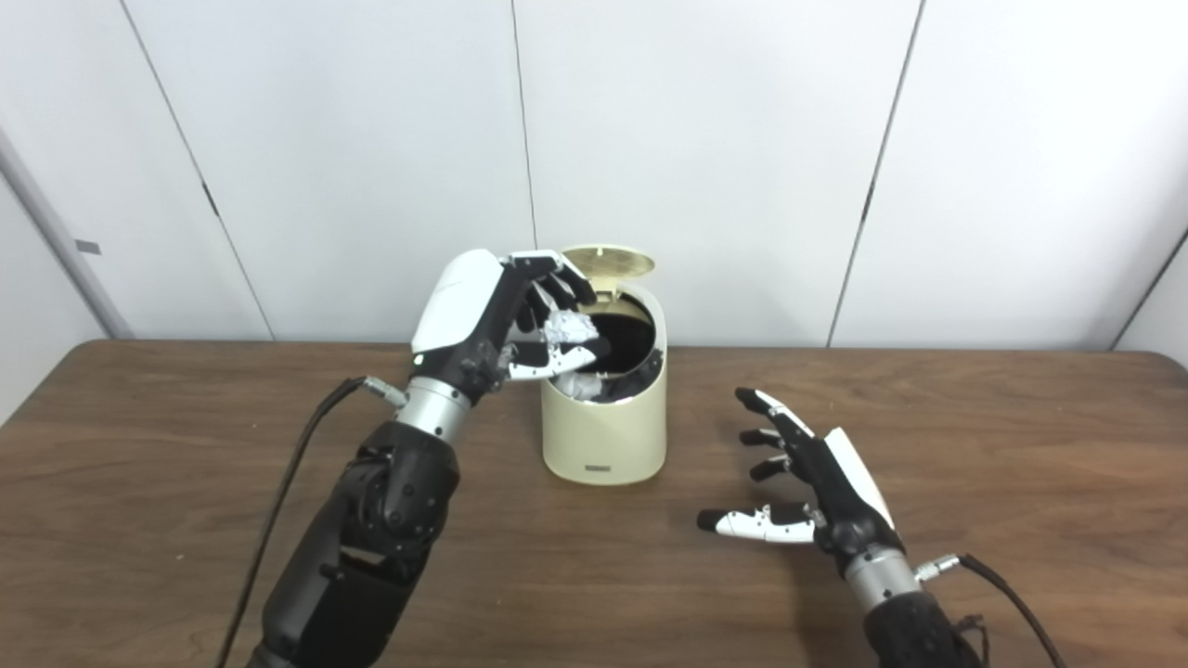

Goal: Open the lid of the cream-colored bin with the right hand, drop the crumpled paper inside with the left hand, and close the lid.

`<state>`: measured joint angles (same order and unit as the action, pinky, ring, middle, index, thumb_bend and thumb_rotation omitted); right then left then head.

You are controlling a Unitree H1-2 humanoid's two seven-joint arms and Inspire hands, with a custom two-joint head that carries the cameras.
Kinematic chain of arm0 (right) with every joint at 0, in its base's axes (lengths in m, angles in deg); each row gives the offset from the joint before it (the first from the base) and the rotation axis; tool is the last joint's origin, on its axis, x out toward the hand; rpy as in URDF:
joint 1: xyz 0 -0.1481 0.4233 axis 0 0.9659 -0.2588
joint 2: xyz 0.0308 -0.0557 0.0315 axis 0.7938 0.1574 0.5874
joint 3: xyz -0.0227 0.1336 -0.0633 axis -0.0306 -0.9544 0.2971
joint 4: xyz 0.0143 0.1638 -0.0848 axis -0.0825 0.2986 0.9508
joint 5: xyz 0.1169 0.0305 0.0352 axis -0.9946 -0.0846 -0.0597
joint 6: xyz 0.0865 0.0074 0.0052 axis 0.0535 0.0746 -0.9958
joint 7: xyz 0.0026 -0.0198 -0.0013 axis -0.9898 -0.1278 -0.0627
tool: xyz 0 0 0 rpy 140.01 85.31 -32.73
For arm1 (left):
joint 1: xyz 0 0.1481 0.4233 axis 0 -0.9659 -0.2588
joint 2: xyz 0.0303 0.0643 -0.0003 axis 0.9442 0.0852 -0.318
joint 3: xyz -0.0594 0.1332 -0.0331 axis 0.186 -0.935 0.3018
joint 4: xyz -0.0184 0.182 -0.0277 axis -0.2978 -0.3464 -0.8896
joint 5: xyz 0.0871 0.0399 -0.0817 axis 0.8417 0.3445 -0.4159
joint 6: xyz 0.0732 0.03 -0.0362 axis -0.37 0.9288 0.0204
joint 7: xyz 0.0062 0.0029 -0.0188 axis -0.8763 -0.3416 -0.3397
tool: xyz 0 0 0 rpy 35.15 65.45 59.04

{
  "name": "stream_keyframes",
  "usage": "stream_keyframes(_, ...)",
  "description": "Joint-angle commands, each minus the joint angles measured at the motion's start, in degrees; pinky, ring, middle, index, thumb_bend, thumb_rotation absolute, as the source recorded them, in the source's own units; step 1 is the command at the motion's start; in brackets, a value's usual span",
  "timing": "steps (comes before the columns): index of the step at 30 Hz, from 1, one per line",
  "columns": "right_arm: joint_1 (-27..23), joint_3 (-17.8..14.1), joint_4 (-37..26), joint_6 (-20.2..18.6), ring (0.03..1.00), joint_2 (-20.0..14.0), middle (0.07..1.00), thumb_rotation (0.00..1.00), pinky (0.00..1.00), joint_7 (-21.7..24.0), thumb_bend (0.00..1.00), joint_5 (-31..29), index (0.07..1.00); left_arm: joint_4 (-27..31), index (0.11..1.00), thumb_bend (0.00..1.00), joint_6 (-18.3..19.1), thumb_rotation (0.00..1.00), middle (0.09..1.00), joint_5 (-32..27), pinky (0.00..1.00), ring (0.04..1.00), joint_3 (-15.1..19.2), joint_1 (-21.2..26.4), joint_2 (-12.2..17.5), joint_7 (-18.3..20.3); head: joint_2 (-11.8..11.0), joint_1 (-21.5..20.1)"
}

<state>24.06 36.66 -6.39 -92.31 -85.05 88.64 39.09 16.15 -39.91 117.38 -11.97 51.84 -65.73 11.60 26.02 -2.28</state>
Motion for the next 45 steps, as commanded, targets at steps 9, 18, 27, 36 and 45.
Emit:
stream_keyframes(9, -2.00, -0.26, -2.94, 0.11, 0.800, 0.16, 0.908, 0.12, 0.61, -1.19, 0.67, 0.66, 0.889, -2.96, 0.514, 0.50, -2.78, 0.00, 0.484, 1.08, 0.36, 0.385, -1.21, 5.53, -0.15, -2.97, 0.17, -0.59)
stream_keyframes(18, -1.69, -0.56, -3.30, -0.18, 0.800, 0.83, 0.909, 0.15, 0.62, -1.11, 0.68, 0.05, 0.892, -9.05, 0.521, 0.50, -5.20, 0.00, 0.478, 1.59, 0.34, 0.372, -2.20, 7.87, -0.41, -6.31, 0.50, -0.79)
stream_keyframes(27, -0.98, -0.58, -3.81, -0.16, 0.795, 0.79, 0.902, 0.15, 0.63, -1.47, 0.68, 0.74, 0.890, -17.97, 0.548, 0.49, -11.09, 0.00, 0.473, 6.63, 0.30, 0.355, -5.03, 10.15, 0.75, -16.33, 0.82, -1.01)
stream_keyframes(36, -0.41, -0.70, -4.22, 0.46, 0.796, 0.61, 0.893, 0.15, 0.62, -1.90, 0.68, 0.81, 0.882, -23.38, 0.522, 0.50, -13.43, 0.00, 0.481, 8.07, 0.34, 0.381, -6.26, 10.71, 1.05, -20.76, 1.14, -1.30)
stream_keyframes(45, -0.01, -1.25, -4.28, 0.38, 0.773, 0.60, 0.893, 0.17, 0.61, -2.48, 0.69, 0.44, 0.875, -21.98, 0.498, 0.52, -10.59, 0.04, 0.540, 9.32, 0.42, 0.510, -6.99, 10.03, 1.65, -17.38, 1.33, -1.32)
